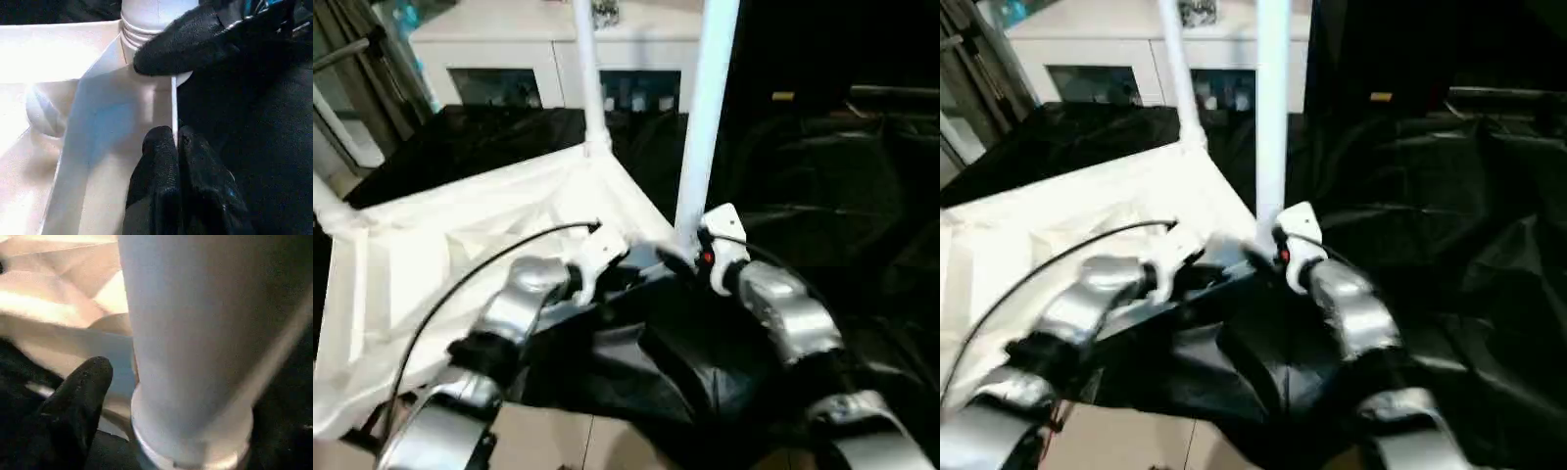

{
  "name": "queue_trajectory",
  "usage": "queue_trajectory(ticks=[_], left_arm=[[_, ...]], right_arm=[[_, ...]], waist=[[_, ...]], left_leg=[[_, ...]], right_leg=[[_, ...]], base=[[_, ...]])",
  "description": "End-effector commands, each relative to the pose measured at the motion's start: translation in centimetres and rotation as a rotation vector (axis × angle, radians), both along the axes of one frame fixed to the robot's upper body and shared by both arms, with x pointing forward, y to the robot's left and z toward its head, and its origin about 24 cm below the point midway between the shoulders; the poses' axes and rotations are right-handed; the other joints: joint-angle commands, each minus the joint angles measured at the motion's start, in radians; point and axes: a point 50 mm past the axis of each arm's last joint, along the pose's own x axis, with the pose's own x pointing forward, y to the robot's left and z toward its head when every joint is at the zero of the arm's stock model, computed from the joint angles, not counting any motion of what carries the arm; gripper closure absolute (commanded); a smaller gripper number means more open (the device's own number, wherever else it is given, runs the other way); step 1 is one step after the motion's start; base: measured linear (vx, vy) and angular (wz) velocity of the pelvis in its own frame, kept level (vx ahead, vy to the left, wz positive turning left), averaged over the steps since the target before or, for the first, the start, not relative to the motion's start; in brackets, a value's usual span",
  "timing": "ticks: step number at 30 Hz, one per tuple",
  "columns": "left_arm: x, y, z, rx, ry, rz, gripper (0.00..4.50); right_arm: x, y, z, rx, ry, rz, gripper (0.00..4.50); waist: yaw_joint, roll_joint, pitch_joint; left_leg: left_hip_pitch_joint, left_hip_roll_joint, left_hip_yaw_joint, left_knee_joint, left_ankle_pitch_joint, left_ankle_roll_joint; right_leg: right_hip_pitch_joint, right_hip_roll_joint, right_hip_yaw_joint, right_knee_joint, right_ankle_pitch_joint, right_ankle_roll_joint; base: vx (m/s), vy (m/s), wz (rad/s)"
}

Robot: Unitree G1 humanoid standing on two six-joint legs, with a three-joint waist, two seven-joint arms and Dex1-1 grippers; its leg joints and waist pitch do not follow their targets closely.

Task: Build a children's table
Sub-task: Rotate leg to tighten

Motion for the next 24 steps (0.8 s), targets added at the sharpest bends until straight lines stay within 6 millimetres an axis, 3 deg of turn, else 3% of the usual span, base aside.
queue_trajectory(ticks=[1,5,8,11,12,13,21,24], left_arm=[[-1.1,-0.3,-0.2,-0.017,0.028,-0.117,4.5],[-2.1,0.2,-0.3,-0.025,0.062,-0.195,4.5],[-2.6,0.4,-0.3,-0.024,0.091,-0.233,4.5],[-2.7,0.5,-0.3,-0.019,0.089,-0.242,4.5],[-2.7,0.5,-0.3,-0.019,0.088,-0.242,4.5],[-2.8,0.6,-0.2,-0.02,0.09,-0.243,4.5],[-2.9,0.8,0.0,-0.011,0.096,-0.254,4.5],[-2.9,0.8,-0.1,-0.009,0.099,-0.256,4.5]], right_arm=[[-1.0,0.3,-0.1,0.003,0.039,0.144,0.24],[-1.6,-1.0,0.5,-0.001,0.057,0.231,0.24],[-2.1,-1.1,0.6,-0.009,0.086,0.304,0.24],[-2.3,-1.0,0.5,-0.018,0.103,0.347,0.24],[-2.4,-1.0,0.5,-0.02,0.107,0.358,0.24],[-2.4,-1.0,0.5,-0.022,0.11,0.366,0.24],[-2.6,-0.5,0.4,-0.008,0.135,0.415,0.95],[-2.6,-0.3,0.4,-0.001,0.138,0.414,1.22]], waist=[[0.01,-0.022,-0.059],[0.021,-0.02,-0.058],[0.025,-0.033,-0.055],[0.028,-0.035,-0.052],[0.026,-0.049,-0.053],[0.031,-0.049,-0.053],[0.033,-0.063,-0.052],[0.033,-0.063,-0.052]], left_leg=[[0.014,0.096,-0.048,-0.068,-0.181,0.097],[0.015,0.099,-0.046,-0.067,-0.182,0.098],[0.018,0.098,-0.045,-0.068,-0.199,0.083],[0.02,0.097,-0.046,-0.069,-0.207,0.07],[0.02,0.097,-0.044,-0.07,-0.206,0.068],[0.019,0.098,-0.047,-0.07,-0.194,0.066],[0.021,0.097,-0.044,-0.07,-0.186,0.06],[0.021,0.098,-0.044,-0.07,-0.182,0.059]], right_leg=[[0.043,-0.105,0.06,-0.077,-0.145,-0.251],[0.04,-0.108,0.06,-0.078,-0.164,-0.248],[0.037,-0.107,0.061,-0.081,-0.223,-0.239],[0.034,-0.108,0.063,-0.084,-0.265,-0.228],[0.033,-0.106,0.064,-0.086,-0.267,-0.224],[0.035,-0.11,0.065,-0.081,-0.264,-0.224],[0.033,-0.11,0.066,-0.08,-0.24,-0.23],[0.034,-0.109,0.066,-0.08,-0.233,-0.23]], base=[[0.0,0.0,0.0],[0.0,0.0,0.0],[0.0,0.0,0.0],[0.0,0.0,0.0],[0.0,0.0,0.0],[0.0,0.0,0.0],[0.0,0.0,0.0],[0.0,0.0,0.0]])
